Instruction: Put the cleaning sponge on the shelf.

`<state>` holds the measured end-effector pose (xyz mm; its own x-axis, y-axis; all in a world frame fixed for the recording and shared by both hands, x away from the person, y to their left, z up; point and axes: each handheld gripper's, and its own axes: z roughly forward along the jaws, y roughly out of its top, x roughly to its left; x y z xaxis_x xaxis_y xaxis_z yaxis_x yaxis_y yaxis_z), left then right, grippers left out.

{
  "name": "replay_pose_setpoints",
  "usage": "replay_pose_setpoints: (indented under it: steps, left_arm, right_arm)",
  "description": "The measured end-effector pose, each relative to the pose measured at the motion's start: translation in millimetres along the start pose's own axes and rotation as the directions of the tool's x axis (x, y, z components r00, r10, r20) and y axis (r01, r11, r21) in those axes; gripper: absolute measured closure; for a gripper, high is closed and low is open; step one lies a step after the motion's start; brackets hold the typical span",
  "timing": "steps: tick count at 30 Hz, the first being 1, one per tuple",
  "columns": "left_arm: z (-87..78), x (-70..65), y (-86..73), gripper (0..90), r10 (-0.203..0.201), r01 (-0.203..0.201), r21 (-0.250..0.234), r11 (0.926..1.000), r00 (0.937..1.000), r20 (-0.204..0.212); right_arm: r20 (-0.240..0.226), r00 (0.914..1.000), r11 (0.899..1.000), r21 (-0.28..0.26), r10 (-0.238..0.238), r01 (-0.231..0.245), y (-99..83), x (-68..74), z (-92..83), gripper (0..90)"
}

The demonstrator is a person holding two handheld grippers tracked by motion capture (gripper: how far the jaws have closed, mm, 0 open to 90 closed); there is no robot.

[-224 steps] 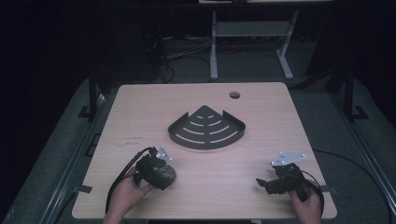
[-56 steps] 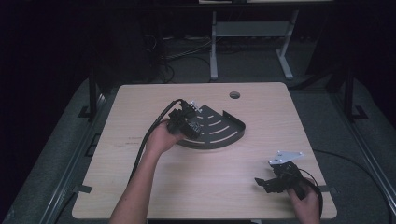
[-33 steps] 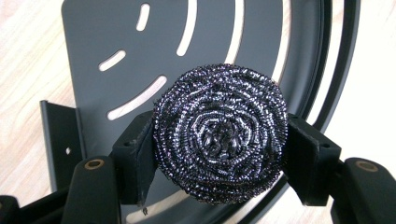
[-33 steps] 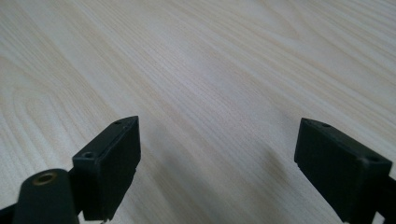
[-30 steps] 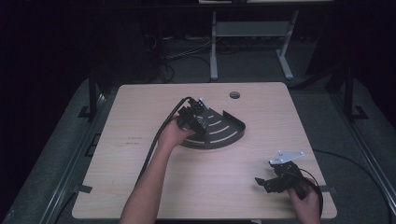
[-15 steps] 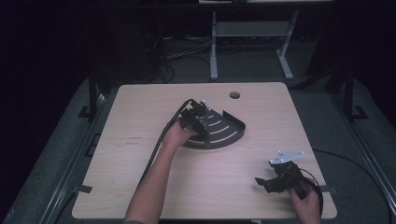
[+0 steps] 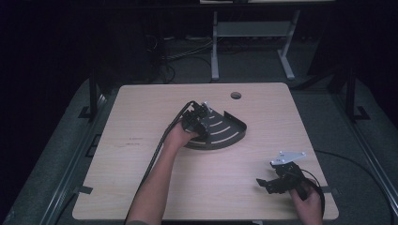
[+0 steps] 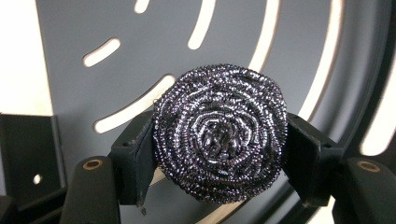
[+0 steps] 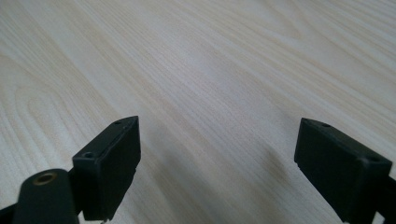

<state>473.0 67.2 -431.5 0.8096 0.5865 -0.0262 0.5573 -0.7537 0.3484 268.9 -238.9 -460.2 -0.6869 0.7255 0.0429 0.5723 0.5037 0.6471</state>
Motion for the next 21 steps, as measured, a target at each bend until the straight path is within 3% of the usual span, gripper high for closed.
replay_pose_setpoints:
  steps: [6, 21]
  left_arm:
    - [3.6, -0.8, -0.7, 32.8, 0.005, -0.005, 0.013, 0.9999, 1.0000, 0.003]
    - [-5.0, 0.3, -2.3, 25.1, -0.017, 0.016, -0.012, 0.9998, 0.9998, -0.005]
  right_arm:
    - [0.005, 1.0000, 1.000, -0.007, 0.006, -0.006, -0.1, -0.4, -1.8, 14.0]
    - [0.007, 1.0000, 1.000, -0.006, 0.003, -0.003, 0.2, -0.1, -2.2, 14.1]
